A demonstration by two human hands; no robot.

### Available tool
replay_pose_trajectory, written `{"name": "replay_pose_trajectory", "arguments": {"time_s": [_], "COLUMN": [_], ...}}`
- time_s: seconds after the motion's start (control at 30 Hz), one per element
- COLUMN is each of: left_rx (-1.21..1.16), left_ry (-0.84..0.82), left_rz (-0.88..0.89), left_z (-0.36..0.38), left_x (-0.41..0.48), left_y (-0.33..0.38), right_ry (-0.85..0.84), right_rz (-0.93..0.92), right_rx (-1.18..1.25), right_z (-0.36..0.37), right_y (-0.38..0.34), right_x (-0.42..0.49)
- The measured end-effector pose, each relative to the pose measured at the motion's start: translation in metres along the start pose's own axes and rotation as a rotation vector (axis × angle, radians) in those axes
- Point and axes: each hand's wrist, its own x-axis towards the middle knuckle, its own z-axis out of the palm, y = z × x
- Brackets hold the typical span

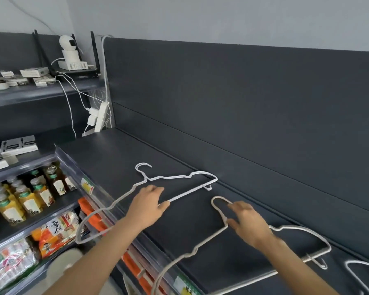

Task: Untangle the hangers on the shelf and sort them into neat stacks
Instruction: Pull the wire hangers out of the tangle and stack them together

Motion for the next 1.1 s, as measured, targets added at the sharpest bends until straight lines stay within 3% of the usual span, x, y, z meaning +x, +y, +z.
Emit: {"name": "replay_pose_trajectory", "arguments": {"time_s": [0.4, 0.8, 1.1], "left_rx": [-0.051, -0.069, -0.084], "left_ry": [-0.229, -0.306, -0.321], "left_rz": [0.403, 0.629, 0.671], "left_z": [0.054, 0.093, 0.125], "left_x": [-0.027, -0.088, -0.174], "left_y": [0.143, 0.282, 0.384], "right_ry": [0.06, 0.15, 0.198], "right_rz": [0.313, 0.527, 0.557], "right_rx": [-0.062, -0.062, 0.008], "right_z": [-0.025, -0.06, -0.085], "right_y": [0.084, 0.161, 0.233], "right_x": [-0.125, -0.269, -0.387]}}
